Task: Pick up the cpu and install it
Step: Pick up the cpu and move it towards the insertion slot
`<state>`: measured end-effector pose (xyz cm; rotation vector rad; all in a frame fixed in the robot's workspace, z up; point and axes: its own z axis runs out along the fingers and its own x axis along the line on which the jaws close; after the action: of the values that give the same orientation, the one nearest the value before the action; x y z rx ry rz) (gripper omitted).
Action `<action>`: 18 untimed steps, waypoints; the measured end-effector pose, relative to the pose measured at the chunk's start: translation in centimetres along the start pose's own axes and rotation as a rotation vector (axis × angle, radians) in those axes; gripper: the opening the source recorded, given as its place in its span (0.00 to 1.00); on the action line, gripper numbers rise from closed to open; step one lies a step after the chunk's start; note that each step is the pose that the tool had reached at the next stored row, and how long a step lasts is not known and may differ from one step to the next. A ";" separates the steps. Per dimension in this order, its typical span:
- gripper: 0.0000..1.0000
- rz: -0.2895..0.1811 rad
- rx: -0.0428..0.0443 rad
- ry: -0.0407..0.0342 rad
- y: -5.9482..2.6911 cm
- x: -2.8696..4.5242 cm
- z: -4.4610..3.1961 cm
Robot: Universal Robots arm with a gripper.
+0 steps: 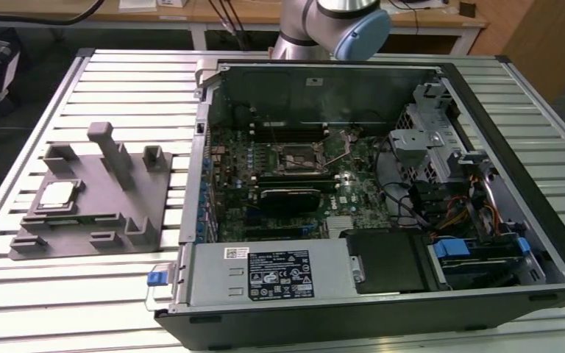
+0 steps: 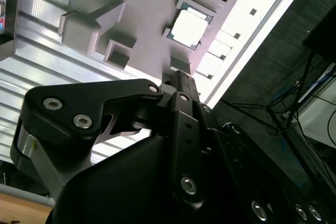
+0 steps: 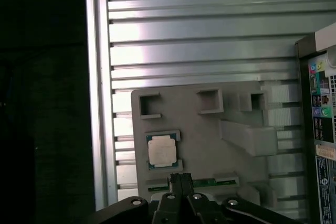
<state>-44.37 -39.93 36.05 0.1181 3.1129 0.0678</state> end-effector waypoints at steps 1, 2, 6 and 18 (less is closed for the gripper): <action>0.11 0.000 0.0000 0.0000 -0.02 0.00 0.06; 0.11 0.000 0.0001 0.0002 -0.06 -0.01 0.14; 0.11 -0.001 0.0002 0.0010 -0.26 0.01 0.78; 0.47 -0.035 0.0030 0.0136 -0.65 0.08 2.65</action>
<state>-44.43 -40.47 33.38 0.0635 3.1275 0.0635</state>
